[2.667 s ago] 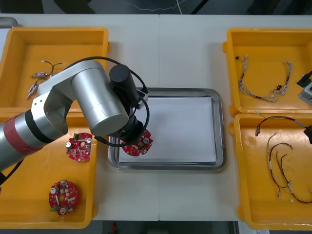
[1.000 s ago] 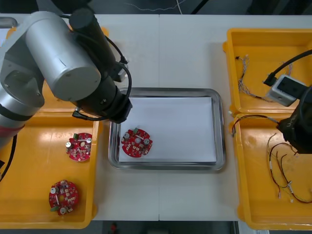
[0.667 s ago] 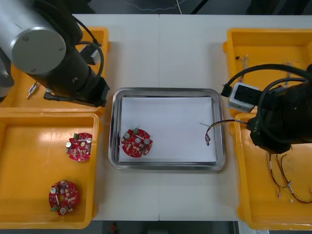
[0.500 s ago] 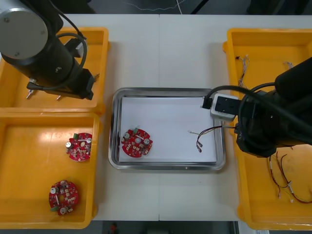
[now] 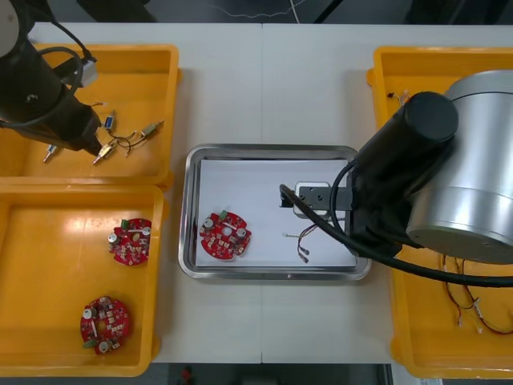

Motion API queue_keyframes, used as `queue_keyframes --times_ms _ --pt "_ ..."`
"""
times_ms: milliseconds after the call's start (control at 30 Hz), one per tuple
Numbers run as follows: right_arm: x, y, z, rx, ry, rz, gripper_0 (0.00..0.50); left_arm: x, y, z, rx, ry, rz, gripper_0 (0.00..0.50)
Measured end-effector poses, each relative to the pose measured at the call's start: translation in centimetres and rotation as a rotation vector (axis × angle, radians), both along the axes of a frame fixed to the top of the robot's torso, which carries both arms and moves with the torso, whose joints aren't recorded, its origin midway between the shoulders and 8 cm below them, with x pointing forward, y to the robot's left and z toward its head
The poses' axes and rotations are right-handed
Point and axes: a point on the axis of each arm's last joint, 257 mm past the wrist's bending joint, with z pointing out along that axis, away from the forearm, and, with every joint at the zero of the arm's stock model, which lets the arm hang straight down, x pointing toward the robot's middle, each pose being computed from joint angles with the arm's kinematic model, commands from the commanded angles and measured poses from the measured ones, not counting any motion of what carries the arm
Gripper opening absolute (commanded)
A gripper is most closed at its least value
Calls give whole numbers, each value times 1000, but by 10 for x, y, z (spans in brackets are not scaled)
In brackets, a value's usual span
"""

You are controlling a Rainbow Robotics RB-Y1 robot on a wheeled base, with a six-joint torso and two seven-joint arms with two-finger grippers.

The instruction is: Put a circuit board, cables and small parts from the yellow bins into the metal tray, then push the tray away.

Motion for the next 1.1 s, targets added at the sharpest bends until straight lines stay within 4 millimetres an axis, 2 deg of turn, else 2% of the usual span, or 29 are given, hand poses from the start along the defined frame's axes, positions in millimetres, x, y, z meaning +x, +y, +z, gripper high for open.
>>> queue_keyframes --times_ms 133,367,467,633,900,1100 --pt "5 7 -10 -21 -8 37 0 6 20 -3 -5 5 31 500" --pt "16 23 -23 17 6 40 0 18 47 -11 69 -1 -167 500" --pt "22 30 -27 39 8 33 0 20 56 -15 76 19 -189 500" --pt "30 40 -39 44 3 84 0 26 64 -15 60 26 -149 500" --pt "34 43 -71 38 50 77 0 41 77 -17 40 9 -89 500" --pt "38 46 -92 45 60 82 0 56 80 -19 60 -9 -77 500"
